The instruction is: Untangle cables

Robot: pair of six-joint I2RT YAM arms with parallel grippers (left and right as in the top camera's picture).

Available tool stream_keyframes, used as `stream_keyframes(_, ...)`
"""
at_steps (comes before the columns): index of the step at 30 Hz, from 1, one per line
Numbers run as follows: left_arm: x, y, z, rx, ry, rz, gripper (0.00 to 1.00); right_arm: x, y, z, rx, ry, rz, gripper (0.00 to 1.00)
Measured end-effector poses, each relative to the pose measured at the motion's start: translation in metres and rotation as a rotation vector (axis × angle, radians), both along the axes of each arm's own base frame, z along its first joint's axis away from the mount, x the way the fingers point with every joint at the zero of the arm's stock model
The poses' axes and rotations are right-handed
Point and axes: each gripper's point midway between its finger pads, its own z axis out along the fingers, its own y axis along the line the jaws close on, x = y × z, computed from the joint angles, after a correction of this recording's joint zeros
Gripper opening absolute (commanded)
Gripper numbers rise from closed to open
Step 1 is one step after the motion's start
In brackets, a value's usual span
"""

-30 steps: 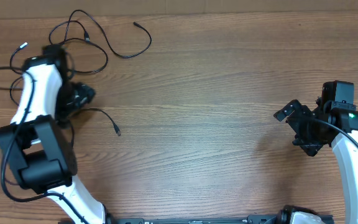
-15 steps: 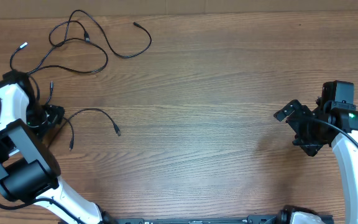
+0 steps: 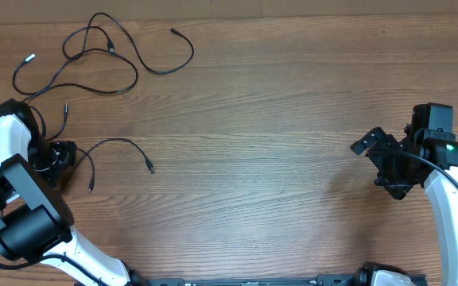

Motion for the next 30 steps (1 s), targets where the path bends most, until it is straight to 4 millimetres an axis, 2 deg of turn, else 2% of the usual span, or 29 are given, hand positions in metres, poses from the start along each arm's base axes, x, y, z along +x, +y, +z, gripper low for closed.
stream_keyframes(4,-0.011,-0.007,-0.009,-0.007,0.026,0.122,1.00,0.000,0.000,0.000,0.000,0.000,0.000,1.00)
stream_keyframes(8,-0.016,-0.004,-0.020,-0.003,0.009,0.210,1.00,0.000,0.000,0.000,0.000,0.000,0.000,1.00)
stream_keyframes(14,-0.005,0.021,-0.023,0.038,-0.082,0.250,1.00,0.000,0.000,0.000,0.000,0.000,0.000,1.00)
stream_keyframes(17,-0.002,0.030,-0.024,0.051,-0.111,0.227,1.00,0.000,0.000,0.000,0.000,0.001,0.000,1.00)
stream_keyframes(19,0.001,0.036,-0.024,0.061,-0.130,0.200,0.95,0.000,0.000,0.000,0.000,0.001,0.000,1.00)
stream_keyframes(22,0.010,0.042,-0.024,0.075,-0.168,0.138,0.94,0.000,0.000,0.000,0.000,0.001,-0.001,1.00)
stream_keyframes(30,0.021,0.048,-0.024,0.080,-0.206,0.003,0.95,0.000,0.000,0.000,0.000,0.000,0.000,1.00)
